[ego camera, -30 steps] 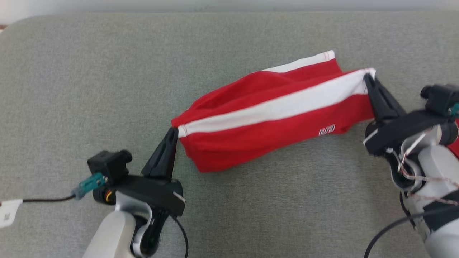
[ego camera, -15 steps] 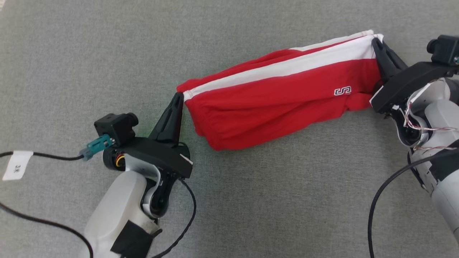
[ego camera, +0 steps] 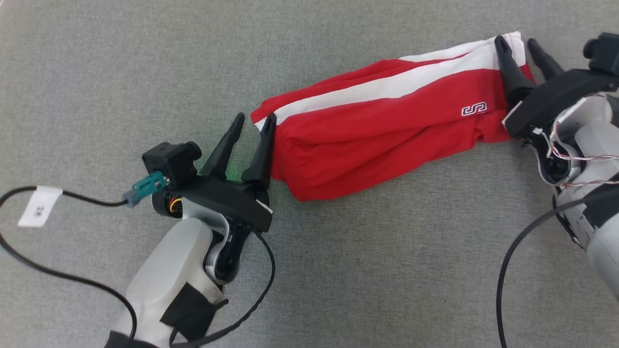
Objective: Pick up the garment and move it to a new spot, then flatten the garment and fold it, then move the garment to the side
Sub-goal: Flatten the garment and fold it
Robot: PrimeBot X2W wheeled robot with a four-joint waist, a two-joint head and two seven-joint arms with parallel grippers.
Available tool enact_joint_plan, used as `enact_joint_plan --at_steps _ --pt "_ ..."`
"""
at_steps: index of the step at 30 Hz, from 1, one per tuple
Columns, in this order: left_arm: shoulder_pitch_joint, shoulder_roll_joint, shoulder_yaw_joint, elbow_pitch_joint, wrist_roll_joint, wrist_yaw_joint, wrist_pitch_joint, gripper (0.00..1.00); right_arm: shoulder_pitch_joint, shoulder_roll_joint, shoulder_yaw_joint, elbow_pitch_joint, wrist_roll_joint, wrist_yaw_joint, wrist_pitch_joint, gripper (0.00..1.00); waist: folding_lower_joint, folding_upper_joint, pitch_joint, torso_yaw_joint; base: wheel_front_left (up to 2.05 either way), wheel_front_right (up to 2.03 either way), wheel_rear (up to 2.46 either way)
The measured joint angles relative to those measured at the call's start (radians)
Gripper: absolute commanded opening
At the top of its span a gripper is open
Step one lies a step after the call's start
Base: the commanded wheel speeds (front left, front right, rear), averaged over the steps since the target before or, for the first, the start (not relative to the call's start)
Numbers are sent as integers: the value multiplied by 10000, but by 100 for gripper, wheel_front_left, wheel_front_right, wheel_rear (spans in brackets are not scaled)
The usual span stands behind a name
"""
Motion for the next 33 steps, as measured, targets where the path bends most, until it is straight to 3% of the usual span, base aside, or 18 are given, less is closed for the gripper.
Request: enact_joint_plan --at_steps 4,8,12,15,22,23,33 --pt "401 215 205 -472 596 288 -157 100 333 -282 69 -265 224 0 -709 100 1 0 -140 -98 0 0 0" --pt "1279 594 853 -1676 1419 853 -188 100 825 -548 -209 -709 176 0 -1141 100 0 -1 -326 -272 0 0 0" --pt "2101 794 1315 -2698 2044 1239 -190 100 1367 -671 -953 -1275 -276 -2 -1220 100 0 -1 -487 -426 0 0 0" --pt "2898 982 1661 -3568 2587 1534 -190 100 2137 -631 -2376 -2431 -1388 0 -1237 100 -2 -2 -653 -601 0 0 0" --pt "4419 1379 2038 -4951 3547 2092 -192 100 5347 600 -4823 -5336 -4303 0 -1237 100 -2 -1 -1170 -886 0 0 0" --pt "4800 1467 2098 -5195 3687 2203 -192 100 6237 1011 -5177 -6055 -4972 0 -1235 100 -3 -1 -1335 -952 0 0 0" --pt "6627 1643 2320 -5935 3860 2433 -192 100 9246 2080 -5722 -8061 -6721 0 -1237 100 -3 -2 -2235 -1288 0 0 0"
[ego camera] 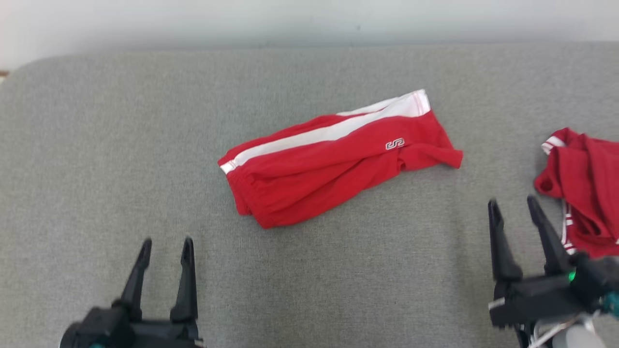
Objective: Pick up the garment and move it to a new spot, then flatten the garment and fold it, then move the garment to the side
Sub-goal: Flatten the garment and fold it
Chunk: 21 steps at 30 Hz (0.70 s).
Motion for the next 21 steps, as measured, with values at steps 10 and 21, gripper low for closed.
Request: enact_joint_plan --at_steps 10,21 --pt "920 -88 23 159 10 -10 0 100 1658 422 -186 -1012 -610 0 303 100 0 0 -801 -191 0 0 0" --pt "969 -44 98 240 29 -8 0 100 2017 686 -301 -1392 -581 0 562 100 2 0 -1023 -247 0 0 0"
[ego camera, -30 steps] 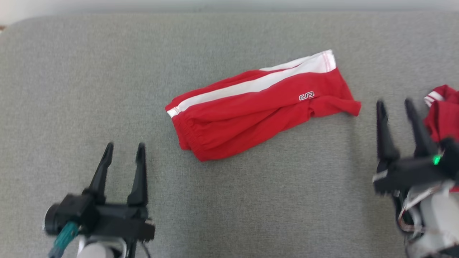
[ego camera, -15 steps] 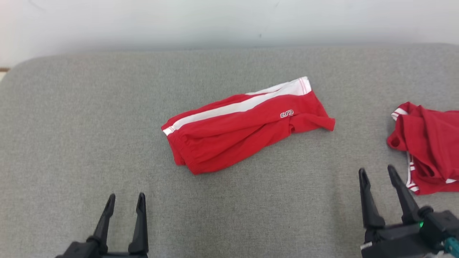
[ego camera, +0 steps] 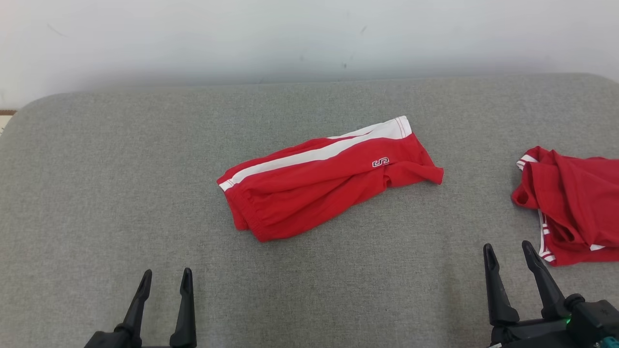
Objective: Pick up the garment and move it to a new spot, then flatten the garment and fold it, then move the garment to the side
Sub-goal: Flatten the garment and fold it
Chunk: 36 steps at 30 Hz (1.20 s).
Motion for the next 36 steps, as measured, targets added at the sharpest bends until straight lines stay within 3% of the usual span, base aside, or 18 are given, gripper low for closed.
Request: enact_joint_plan --at_steps 6,10,22,28,36 --pt "-181 -54 -98 12 21 -12 0 100 -52 -10 -226 132 322 0 247 100 0 0 149 119 0 0 0" --pt "-434 -232 -174 46 54 -173 0 100 -712 -280 -441 855 779 0 453 100 1 1 381 279 0 0 0" --pt "-1355 -882 -437 240 328 -723 0 100 -4716 -1283 662 4846 1896 0 207 100 3 2 1461 957 0 0 0" --pt "-1747 -1158 -541 303 500 -972 -2 100 -6355 -1338 1369 6736 2715 0 111 100 4 2 1949 1355 0 0 0" --pt "-1861 -1354 -479 393 748 -1166 0 100 -7627 -1239 1509 8571 3624 -15 -240 100 1 1 2323 1706 0 0 0"
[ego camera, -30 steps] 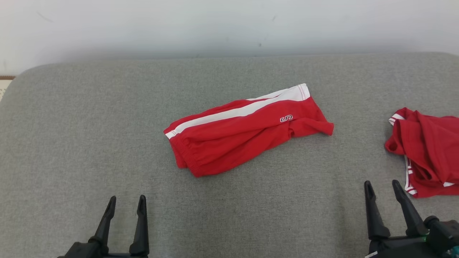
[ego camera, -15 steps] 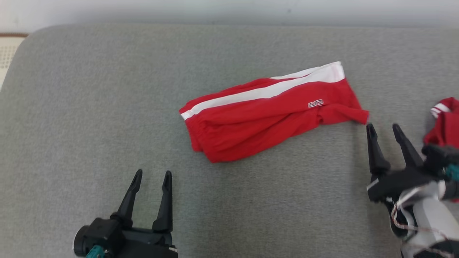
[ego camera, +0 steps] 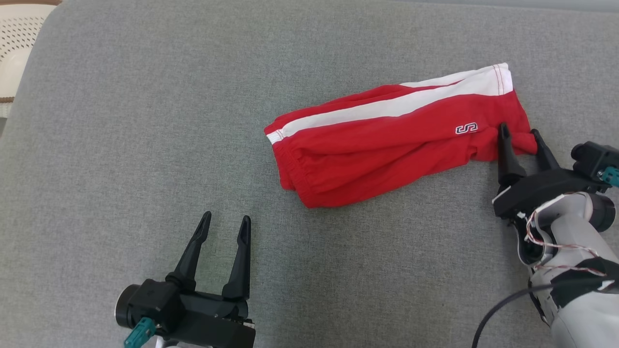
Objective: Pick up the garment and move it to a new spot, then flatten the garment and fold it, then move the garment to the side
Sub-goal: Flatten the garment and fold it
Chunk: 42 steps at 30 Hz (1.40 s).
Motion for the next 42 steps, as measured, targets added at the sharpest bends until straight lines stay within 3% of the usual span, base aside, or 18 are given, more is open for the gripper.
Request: enact_joint_plan --at_steps 8,9,10,11,19,23,26,32,37,42 --pt "-29 -98 63 69 134 -157 0 100 -788 174 794 1189 702 -63 2 100 -1 -1 25 -88 0 0 0" --pt "-39 -105 69 73 146 -167 0 100 -887 176 995 1308 681 -63 17 76 -2 -1 35 -97 0 0 0" --pt "-50 -115 71 75 159 -174 0 100 -989 201 1143 1438 658 -63 15 11 -1 -1 43 -106 0 0 0" --pt "-50 -115 71 75 159 -174 0 100 -989 201 1143 1438 658 -63 15 0 -1 -1 43 -106 0 0 0" --pt "-53 -174 199 96 174 -247 0 100 -821 405 1616 993 805 -38 -353 0 -1 0 1 -182 0 0 0" --pt "51 -194 278 98 174 -253 0 100 263 334 1369 -635 736 -21 -360 0 0 0 -77 -289 0 0 0" --pt "119 -211 334 117 173 -320 -2 100 1934 301 895 -2514 360 -4 -355 0 0 0 -183 -464 0 0 0" --pt "203 -221 399 155 190 -345 -2 100 4201 399 -198 -4364 184 15 -349 0 0 0 -369 -776 0 0 0" --pt "317 -211 506 224 207 -418 0 100 5324 550 -1335 -4725 472 15 -347 0 0 1 -575 -991 0 0 0" --pt "426 -209 539 255 221 -418 -2 100 5553 577 -1689 -4516 481 15 -343 0 0 0 -793 -1130 0 0 0"
